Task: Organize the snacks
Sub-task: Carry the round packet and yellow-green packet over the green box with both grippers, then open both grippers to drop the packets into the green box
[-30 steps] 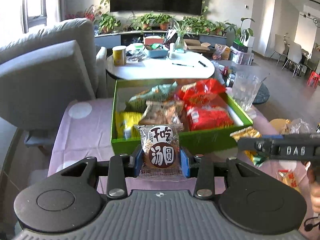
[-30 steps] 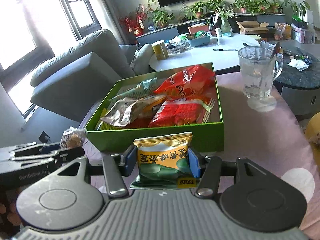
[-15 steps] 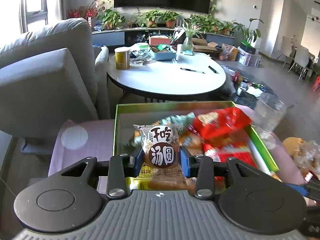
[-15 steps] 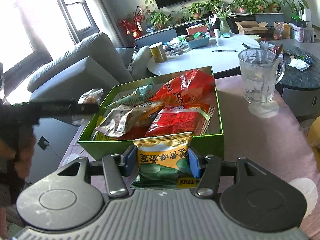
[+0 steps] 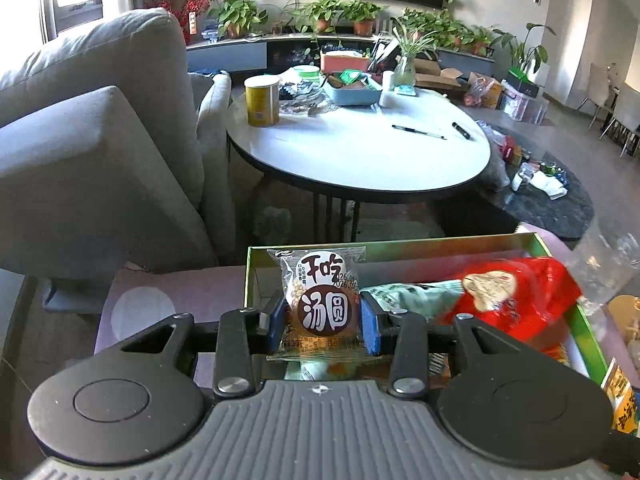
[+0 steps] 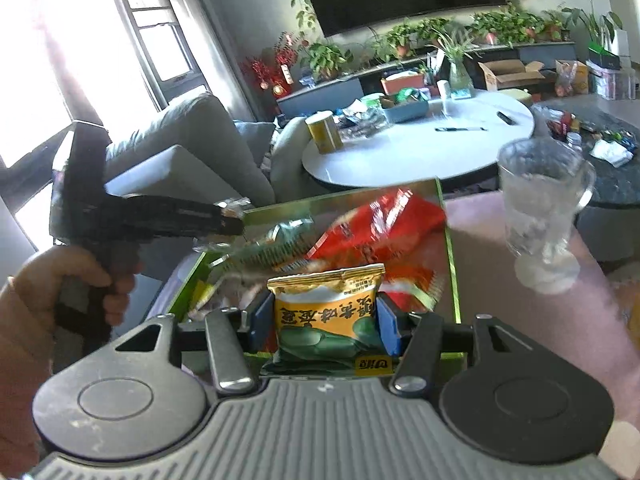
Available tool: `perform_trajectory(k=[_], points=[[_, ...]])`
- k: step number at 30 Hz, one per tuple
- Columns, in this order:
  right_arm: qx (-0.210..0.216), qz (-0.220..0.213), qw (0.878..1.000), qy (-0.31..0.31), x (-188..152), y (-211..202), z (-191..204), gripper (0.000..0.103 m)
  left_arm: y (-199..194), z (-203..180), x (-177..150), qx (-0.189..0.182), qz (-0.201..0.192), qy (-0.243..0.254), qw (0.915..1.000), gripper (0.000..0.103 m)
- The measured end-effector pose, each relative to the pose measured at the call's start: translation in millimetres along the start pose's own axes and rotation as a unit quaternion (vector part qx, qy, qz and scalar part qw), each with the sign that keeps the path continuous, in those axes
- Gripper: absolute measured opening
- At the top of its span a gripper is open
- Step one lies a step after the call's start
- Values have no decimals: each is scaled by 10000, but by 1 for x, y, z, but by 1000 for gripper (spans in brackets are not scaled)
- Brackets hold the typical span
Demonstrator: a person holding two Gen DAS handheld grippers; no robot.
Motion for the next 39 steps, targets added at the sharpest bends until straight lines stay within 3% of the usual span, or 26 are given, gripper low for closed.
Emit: perform_trajectory(k=[5,7,9,15,22,30,39], points=[[9,113,9999,-26,6,22,5,77,13,0,-7,-86,146,-25,9999,37],[-1,158,9999,6,6,29,6,77,13,0,-8,-17,111,40,9999,46],[-13,204,9998,43,5,35,6,77,8,0,-7,83,33,131,9999,60],[-74,281,9994,175,7,47,6,78,-20,2,-6,200,-297,219,9991,72],[-67,268,9986,460,5,39,0,81,-52,5,-30,262,-429,158,9986,73],[-305,112,9977,600,-1,9,-23,81,-103,-2,-81,-46,-539,42,9985,78],[-323,125,9970,686,-23,-20,-27,81,-137,-29,-151,-335,-152,483,9982,79]])
Point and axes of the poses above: each gripper's, at about its wrist camera, not at the fingertips, and y roughly the way its jaws point, z to its left, x to its top, the point moved 8 cm from there along y, roughly the way its jaws point, and after that the axes turned 9 degrees about y, right-handed, at the moved point
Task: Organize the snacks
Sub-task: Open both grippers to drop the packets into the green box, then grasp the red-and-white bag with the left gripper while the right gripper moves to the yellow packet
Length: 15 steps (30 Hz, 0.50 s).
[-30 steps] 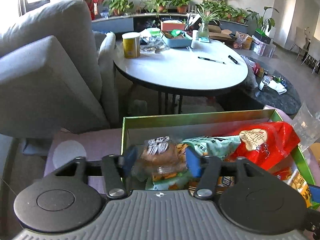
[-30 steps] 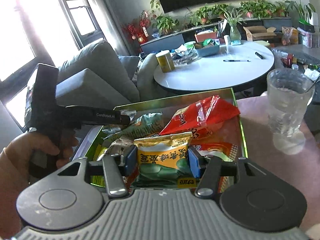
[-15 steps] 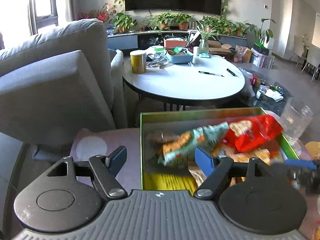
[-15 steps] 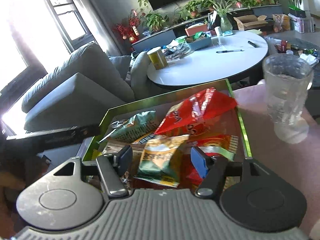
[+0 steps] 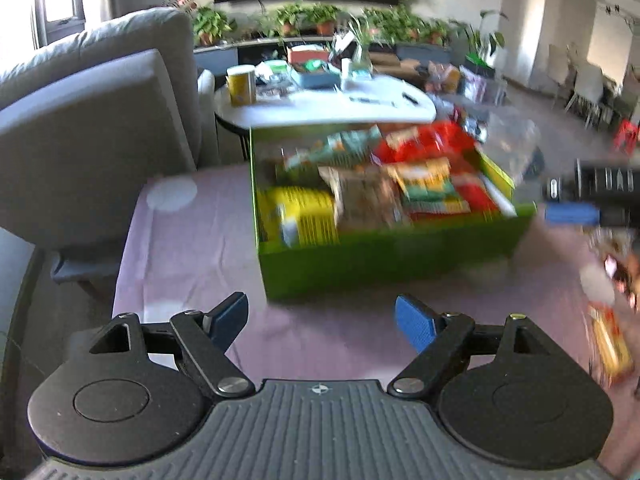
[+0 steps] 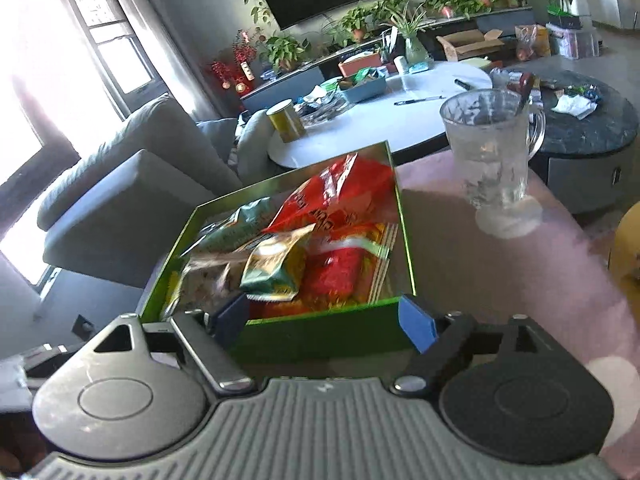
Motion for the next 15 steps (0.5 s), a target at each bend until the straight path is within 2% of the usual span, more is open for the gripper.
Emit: perform_trajectory(k=[7,11,15], points=[[56,-93,9999,-58,-9,-27,3,81,-23,-11,-51,-181,377,-152,9990,79],[129,-57,9996,-247,-23,-37,9,81,-42,-19,-76,-213,468,-69,9987,80],[120,88,9988,-461,-40,-38,13,81,-59,-33,-98,-416,560,80,9975,80]])
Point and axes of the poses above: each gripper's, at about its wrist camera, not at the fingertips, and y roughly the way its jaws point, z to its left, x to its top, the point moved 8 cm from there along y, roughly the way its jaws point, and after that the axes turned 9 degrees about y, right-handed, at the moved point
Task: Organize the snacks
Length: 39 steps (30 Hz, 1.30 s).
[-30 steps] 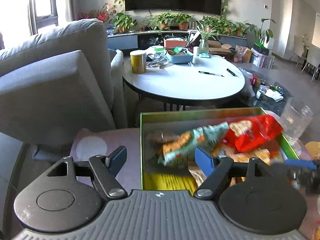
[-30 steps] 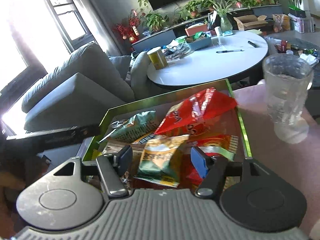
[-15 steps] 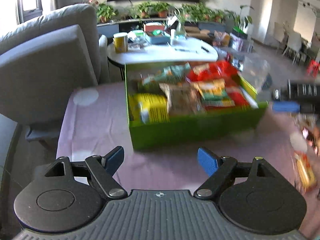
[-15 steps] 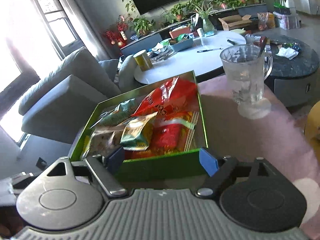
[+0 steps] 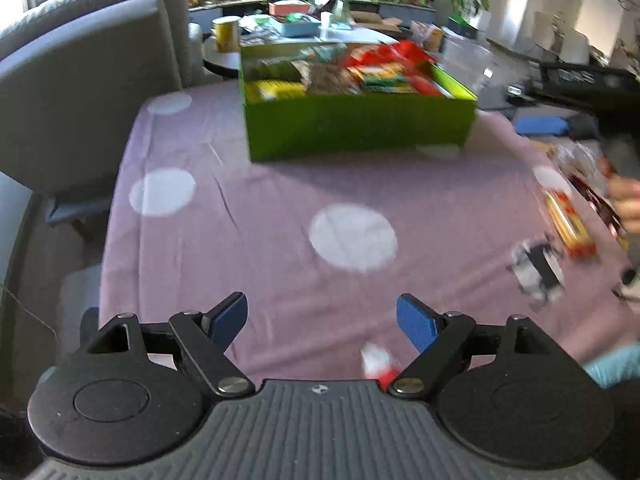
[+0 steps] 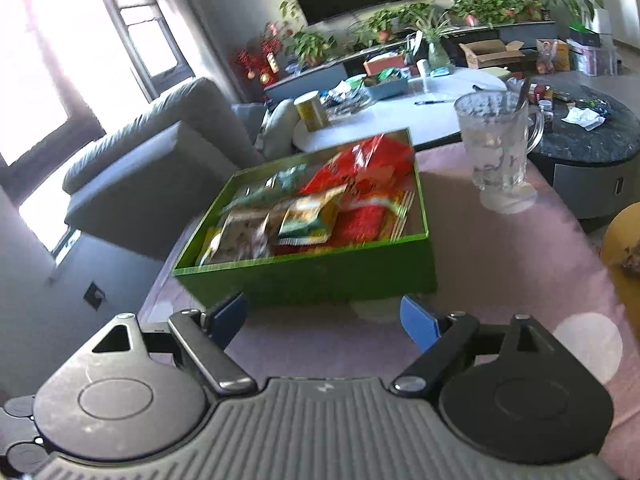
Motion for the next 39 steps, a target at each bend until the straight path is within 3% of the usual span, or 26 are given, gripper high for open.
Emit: perform_trajectory(k=[8,10,15,25,36,38,39], points=[[-158,127,9998,-81,-21,-10,-8,81,3,-38,-35,-345,254,524,9977,80],[-238,67,9996,-115,-22,-15,-14,81,7,-42,-37,-364,234,605,9972,76],[-593,-60,9982,-95,-23,-29,-42,81,12,-41,-32,-429,139,436,9980,41],[-1362,215,9903,-151,-57,-30,-95,81,24,-26,-8,-79,-13,92,9999,40],[-1923,289,9803,-355,-66,-16,-107,80,34,-22,6,-19,-90,-31,10000,41],[-2015,201,9781,-485,-65,-16,-106,80,36,-20,4,57,-71,-74,9999,46],[-1920,188,9804,-397,-64,-16,-105,80,36,-20,3,87,-62,-85,9999,53]])
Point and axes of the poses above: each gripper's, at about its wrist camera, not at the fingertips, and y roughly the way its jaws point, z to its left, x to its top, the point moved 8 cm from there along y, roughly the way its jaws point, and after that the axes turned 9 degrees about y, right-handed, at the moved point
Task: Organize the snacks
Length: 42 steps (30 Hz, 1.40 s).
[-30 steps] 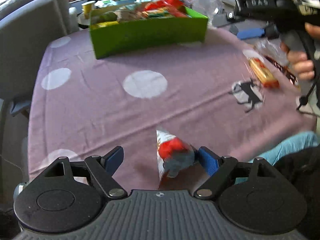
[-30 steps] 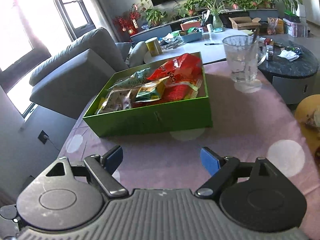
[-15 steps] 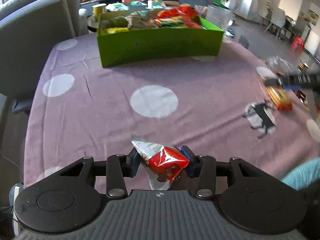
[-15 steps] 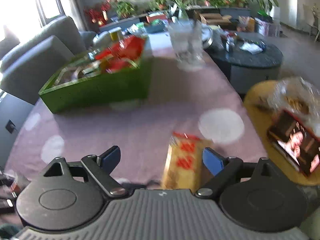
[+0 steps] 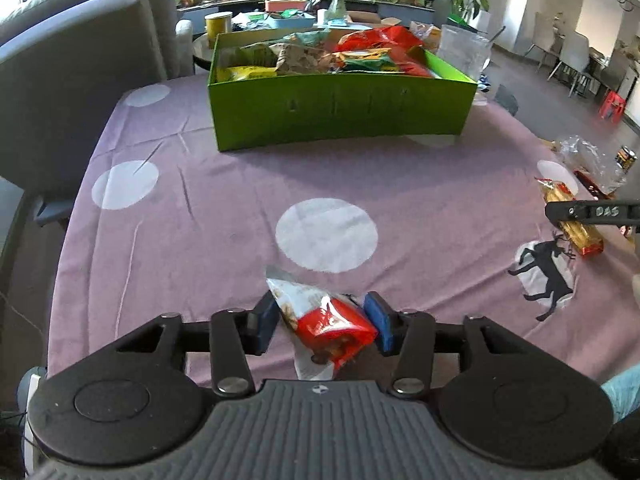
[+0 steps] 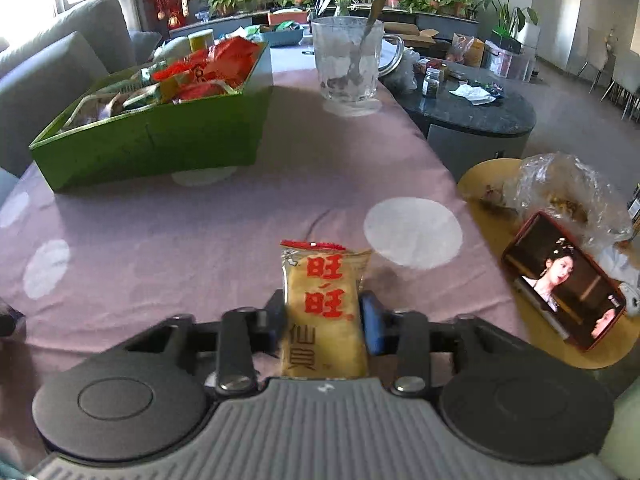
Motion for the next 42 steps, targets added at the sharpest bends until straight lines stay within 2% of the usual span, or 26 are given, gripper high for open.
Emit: perform_trajectory(k=[2,3,8,11,12,15,18,27,42], points=[[390,95,9990,219,0,-1,4,80,-2,0,-1,72,-24,0,10000,67],[520,122,9982,255,0,-3,8,80,-4,-1,-2,97,-52,39,9999,70],[767,43,9970,32,1,-10,27,80,0,-3,-8,193,41,211,9996,69],[1005,103,9949,20,2,-13,37,80,5,-1,-9,176,73,115,9998,65],[1042,101,9945,-6,2,-14,41,80,5,-1,-8,214,41,135,9997,58],[1107,69,9938,-114,2,-17,51,80,6,2,-5,209,11,155,9997,46],[1166,72,9930,-147,3,-19,56,80,6,5,-3,207,10,60,9998,39],[1330,2,9908,-247,12,-22,69,80,-6,9,16,156,-260,-89,9995,38],[1667,-387,9846,-356,61,-27,101,80,-6,6,84,147,-717,146,9972,38]])
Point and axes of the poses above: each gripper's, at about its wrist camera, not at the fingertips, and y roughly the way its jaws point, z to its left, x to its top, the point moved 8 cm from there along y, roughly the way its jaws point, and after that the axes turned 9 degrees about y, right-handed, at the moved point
